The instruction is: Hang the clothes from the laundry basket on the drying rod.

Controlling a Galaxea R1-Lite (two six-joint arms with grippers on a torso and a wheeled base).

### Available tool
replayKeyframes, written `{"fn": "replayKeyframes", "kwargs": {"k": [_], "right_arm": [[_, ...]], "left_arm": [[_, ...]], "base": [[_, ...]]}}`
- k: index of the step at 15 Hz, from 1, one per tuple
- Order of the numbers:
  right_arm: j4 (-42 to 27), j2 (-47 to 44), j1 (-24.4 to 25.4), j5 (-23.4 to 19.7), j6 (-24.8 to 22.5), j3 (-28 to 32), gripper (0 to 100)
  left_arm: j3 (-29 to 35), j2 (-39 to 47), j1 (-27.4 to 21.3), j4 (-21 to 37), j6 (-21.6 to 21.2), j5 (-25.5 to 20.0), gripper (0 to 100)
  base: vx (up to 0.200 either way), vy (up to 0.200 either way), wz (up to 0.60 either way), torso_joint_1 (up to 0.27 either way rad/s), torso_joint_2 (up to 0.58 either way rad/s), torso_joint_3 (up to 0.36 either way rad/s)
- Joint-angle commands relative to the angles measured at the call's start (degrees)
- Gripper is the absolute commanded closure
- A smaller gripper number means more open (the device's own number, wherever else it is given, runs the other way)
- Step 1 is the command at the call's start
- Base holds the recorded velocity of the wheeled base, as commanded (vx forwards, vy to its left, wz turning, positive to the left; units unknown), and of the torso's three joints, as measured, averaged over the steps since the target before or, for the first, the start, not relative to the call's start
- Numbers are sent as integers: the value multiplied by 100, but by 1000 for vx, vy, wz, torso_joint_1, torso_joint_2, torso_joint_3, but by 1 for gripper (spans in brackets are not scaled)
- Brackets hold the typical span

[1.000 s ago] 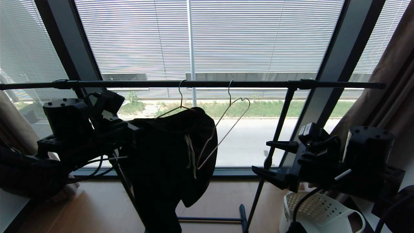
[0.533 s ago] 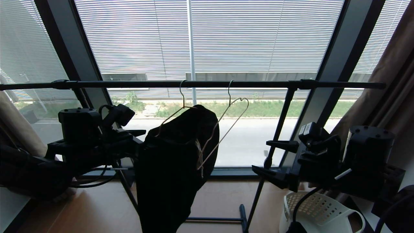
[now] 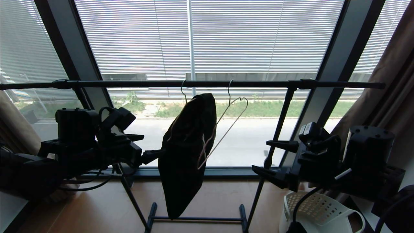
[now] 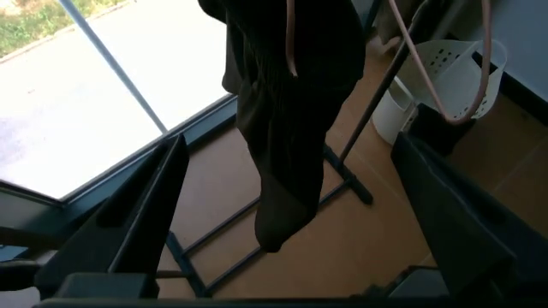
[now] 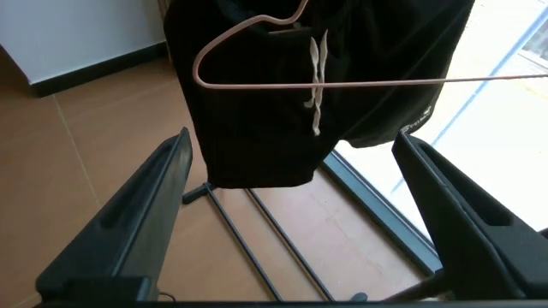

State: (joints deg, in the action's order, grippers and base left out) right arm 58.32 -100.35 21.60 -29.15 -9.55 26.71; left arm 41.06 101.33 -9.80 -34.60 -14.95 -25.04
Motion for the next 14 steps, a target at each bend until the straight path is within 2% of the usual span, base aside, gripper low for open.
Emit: {"fn": "replayKeyframes", "kwargs": {"k": [1, 3, 5, 8, 9, 11, 13, 14], "right_arm": [[4, 7, 2, -3, -3, 1, 0], [13, 121, 11, 164, -47, -34, 0], [30, 903, 20, 744, -47, -245, 0], [-163, 2318, 11, 1456, -12, -983, 0], [-462, 2828, 11, 1869, -12, -1177, 0], [-1692, 3962, 11, 2528, -3, -1361, 0], [-3081, 5096, 11, 3047, 190, -1440, 0], [-3520, 5500, 11, 3258, 304, -1432, 0]], "left_arm": [[-256, -456, -22, -3, 0, 8, 0], [-608, -1027, -22, -21, 0, -1, 0], [-1205, -2152, -22, -38, 9, -1, 0], [-2067, -3726, 22, -12, 53, 52, 0], [-2401, -4191, 22, 14, 62, 122, 0], [-2972, -5018, 13, 225, 62, 280, 0], [-3315, -5765, 5, 805, 220, 280, 0], [-3332, -6037, 5, 1069, 343, 280, 0]], "base": [[0, 0, 0, 0, 0, 0], [0, 0, 0, 0, 0, 0], [0, 0, 0, 0, 0, 0], [0, 0, 0, 0, 0, 0], [0, 0, 0, 0, 0, 0], [0, 0, 0, 0, 0, 0], [0, 0, 0, 0, 0, 0], [0, 0, 0, 0, 0, 0]]}}
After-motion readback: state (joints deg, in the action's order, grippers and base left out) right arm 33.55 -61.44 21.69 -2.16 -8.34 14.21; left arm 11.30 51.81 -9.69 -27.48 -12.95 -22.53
